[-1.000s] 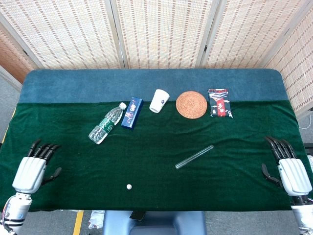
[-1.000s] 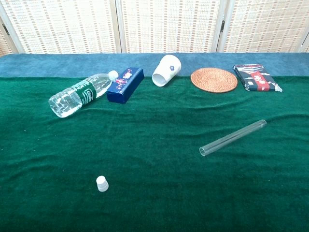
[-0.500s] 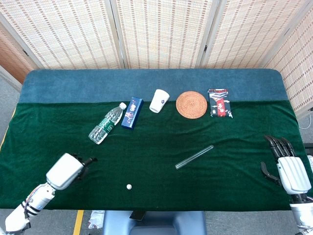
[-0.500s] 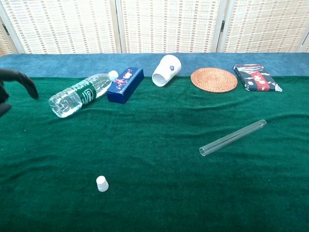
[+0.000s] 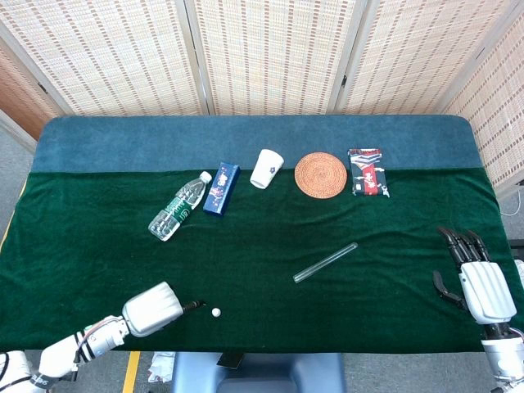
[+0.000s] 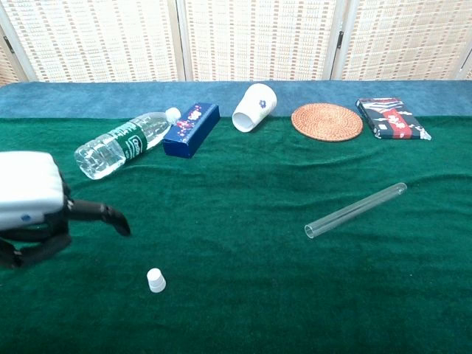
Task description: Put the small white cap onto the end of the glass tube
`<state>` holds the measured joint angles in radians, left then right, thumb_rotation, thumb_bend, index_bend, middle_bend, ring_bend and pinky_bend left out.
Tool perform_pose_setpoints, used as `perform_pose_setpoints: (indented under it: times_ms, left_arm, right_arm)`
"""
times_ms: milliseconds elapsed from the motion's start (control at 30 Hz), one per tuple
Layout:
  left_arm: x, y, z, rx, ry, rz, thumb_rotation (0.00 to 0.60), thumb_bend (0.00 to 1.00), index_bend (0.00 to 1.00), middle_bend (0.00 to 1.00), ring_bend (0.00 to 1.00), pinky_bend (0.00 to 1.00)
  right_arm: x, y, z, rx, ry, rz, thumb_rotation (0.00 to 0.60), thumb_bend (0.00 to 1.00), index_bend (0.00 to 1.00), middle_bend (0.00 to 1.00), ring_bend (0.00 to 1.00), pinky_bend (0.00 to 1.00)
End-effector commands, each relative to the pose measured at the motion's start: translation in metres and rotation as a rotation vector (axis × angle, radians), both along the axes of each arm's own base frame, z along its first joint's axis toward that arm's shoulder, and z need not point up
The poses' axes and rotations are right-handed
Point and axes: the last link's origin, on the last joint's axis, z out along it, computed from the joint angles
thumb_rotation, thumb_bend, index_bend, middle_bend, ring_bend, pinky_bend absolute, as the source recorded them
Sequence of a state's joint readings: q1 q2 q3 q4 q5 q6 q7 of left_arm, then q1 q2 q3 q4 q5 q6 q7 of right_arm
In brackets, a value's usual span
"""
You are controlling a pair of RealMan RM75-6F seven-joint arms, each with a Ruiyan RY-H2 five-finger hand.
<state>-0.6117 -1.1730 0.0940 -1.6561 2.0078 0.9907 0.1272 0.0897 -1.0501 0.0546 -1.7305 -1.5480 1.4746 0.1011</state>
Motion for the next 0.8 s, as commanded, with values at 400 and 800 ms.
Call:
perform_pose_setpoints:
  times_ms: [400, 800]
  left_arm:
    - [0.021, -0.009, -0.04, -0.071, 0.073, -0.076, 0.6, 0.74, 0.2, 0.99, 0.86, 0.8]
    - [0.023, -0.004, -0.057, -0.053, 0.124, -0.048, 0.6, 0.74, 0.17, 0.99, 0.86, 0.8]
  right_arm:
    - [-0.004, 0.0, -0.001, 0.002, -0.008, -0.007, 0.6, 0.55, 0.04, 0.14, 0.13, 0.05]
    - [-0.007, -0.001, 0.0, -0.009, -0.015, -0.014, 0.6, 0.55, 0.04, 0.14, 0.13, 0.05]
